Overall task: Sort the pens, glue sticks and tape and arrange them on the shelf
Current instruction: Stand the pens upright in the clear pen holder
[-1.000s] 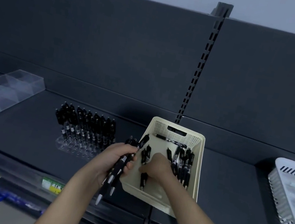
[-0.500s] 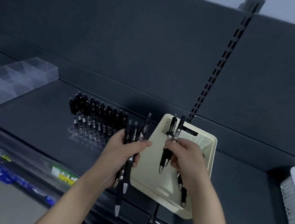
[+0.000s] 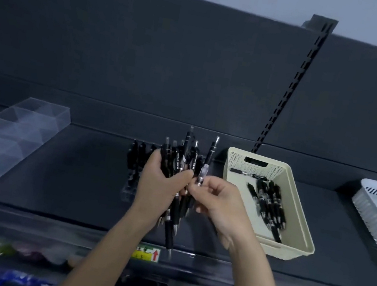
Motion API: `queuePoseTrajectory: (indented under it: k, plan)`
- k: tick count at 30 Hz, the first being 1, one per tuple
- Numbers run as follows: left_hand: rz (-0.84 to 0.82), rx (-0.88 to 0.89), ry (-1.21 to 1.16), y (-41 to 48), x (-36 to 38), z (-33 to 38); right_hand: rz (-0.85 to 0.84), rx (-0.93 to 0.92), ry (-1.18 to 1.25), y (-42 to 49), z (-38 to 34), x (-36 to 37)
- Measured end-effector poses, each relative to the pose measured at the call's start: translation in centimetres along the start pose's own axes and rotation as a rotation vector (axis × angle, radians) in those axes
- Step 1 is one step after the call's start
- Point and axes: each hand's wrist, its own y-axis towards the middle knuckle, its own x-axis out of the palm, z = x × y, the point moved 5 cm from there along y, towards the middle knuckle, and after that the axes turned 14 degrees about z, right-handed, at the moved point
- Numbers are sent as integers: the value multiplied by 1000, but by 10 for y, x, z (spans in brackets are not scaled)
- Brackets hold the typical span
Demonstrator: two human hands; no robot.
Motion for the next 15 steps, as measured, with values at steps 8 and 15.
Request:
queuePoseTrajectory:
  k: [8, 15]
  plan:
    - [90, -59, -48, 30, -89, -6, 498, -81, -108, -5, 17, 36]
    - [198, -174, -142, 48, -125, -18, 443, -172, -414, 12, 11, 64]
